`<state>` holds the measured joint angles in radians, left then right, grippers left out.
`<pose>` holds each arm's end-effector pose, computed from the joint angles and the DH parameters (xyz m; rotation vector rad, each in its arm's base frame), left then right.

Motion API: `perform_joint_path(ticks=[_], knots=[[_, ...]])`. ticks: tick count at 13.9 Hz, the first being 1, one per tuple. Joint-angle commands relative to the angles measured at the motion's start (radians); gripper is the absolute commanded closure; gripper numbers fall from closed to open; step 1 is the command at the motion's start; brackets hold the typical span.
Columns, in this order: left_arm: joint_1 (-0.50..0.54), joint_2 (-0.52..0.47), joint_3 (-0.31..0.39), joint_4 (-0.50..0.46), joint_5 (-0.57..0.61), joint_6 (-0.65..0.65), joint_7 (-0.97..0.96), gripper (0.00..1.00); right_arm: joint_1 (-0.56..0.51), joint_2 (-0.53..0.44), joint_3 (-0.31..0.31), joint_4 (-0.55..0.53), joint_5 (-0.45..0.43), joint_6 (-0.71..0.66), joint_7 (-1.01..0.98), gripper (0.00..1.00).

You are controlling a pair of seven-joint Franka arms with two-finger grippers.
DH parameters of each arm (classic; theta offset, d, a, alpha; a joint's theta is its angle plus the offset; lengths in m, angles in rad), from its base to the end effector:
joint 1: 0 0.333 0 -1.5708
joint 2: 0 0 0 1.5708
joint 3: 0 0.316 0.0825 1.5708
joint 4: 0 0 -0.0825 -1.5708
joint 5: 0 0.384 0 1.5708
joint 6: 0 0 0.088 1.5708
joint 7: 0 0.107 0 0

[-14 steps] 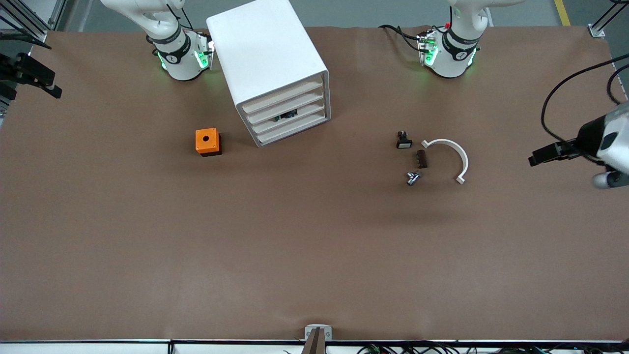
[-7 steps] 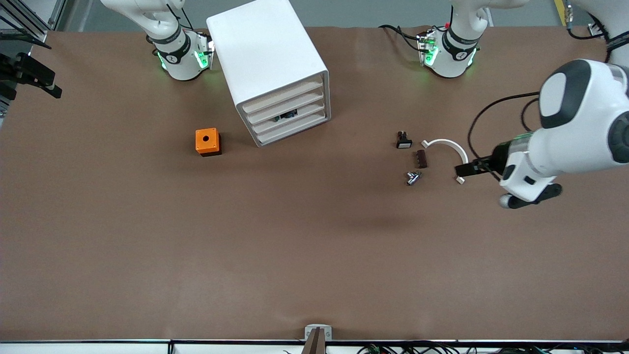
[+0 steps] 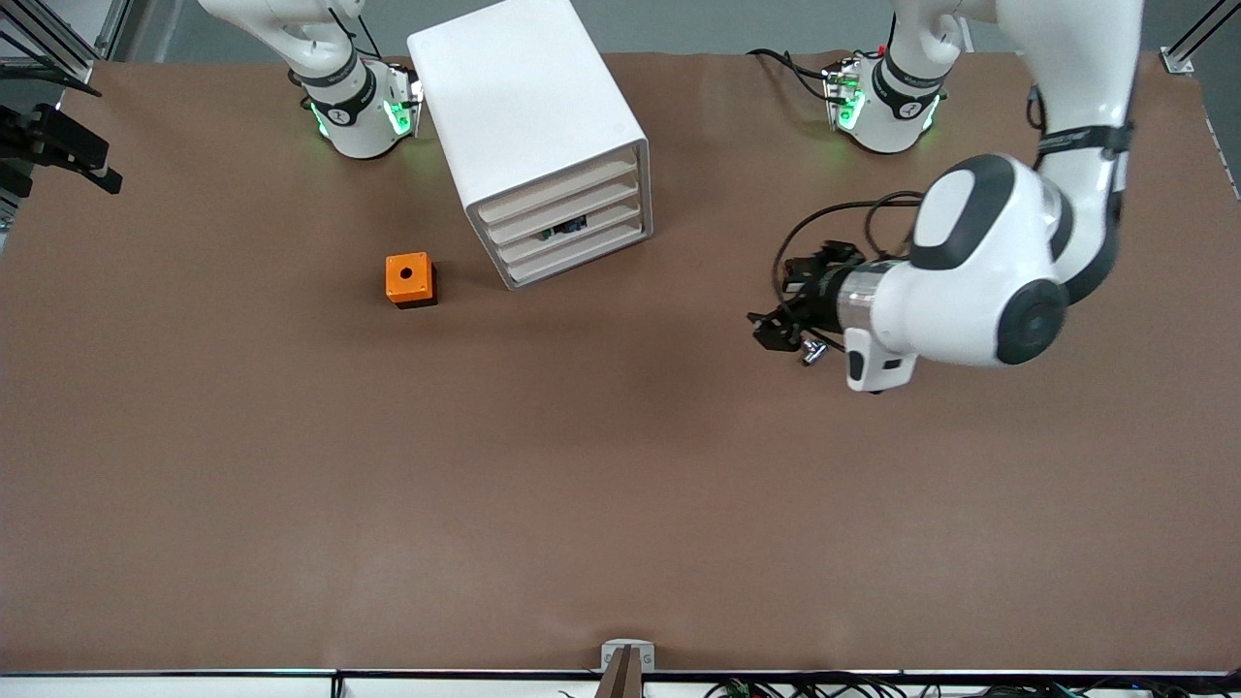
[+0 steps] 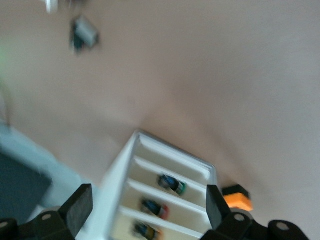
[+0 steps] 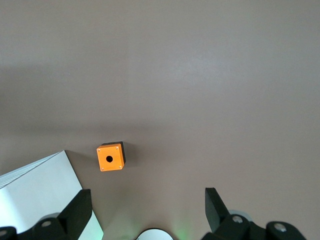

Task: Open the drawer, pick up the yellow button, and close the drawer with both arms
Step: 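Reach the left gripper to the white cabinet's drawer front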

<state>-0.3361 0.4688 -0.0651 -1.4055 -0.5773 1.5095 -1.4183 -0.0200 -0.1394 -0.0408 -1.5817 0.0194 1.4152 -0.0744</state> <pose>0.5841 -0.3062 0.4299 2.4505 1.4884 -1.0399 0.4923 -0.0294 0.6791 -3.1146 -0.0262 0.0397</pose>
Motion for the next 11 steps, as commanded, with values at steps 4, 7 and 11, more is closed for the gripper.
perform_joint_path(ticks=[4, 7, 11], knots=[[-0.107, 0.177, 0.001, 0.066, -0.209, -0.106, -0.489, 0.00, 0.002, -0.016, -0.001, -0.007, -0.004, -0.001, -0.011, 0.00], [-0.133, 0.218, -0.016, 0.065, -0.294, -0.173, -0.690, 0.01, 0.000, -0.014, -0.001, 0.009, -0.007, -0.004, -0.011, 0.00], [-0.133, 0.264, -0.047, 0.056, -0.384, -0.251, -0.801, 0.30, 0.000, -0.006, -0.001, 0.028, -0.007, -0.004, -0.011, 0.00]])
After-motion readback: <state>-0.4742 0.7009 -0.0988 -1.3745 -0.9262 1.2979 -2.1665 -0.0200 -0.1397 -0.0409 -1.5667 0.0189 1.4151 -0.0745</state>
